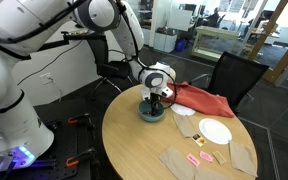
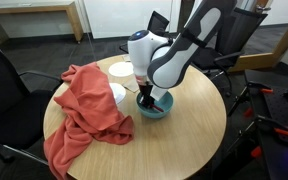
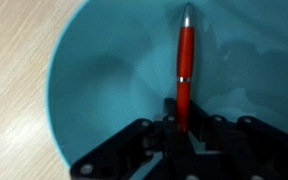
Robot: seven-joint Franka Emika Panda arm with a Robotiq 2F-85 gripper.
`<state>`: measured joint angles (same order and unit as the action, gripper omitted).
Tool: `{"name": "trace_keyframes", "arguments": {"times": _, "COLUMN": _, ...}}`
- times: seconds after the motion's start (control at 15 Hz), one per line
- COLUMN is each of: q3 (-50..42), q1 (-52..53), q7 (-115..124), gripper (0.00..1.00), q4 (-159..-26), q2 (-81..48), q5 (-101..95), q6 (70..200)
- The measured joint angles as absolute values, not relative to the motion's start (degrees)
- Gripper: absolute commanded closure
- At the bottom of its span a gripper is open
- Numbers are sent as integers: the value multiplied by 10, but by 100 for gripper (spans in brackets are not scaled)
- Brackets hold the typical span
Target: Take the red pen out of the blue bowl
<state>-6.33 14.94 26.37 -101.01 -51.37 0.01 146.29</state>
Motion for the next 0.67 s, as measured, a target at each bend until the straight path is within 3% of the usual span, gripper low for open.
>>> {"name": "trace_keyframes", "arguments": {"times": 0.67, "q3": -82, "q1": 197, "q7": 310, "gripper": 96, "q4": -1046, "q2": -407, "q5": -2, "q6": 1464}}
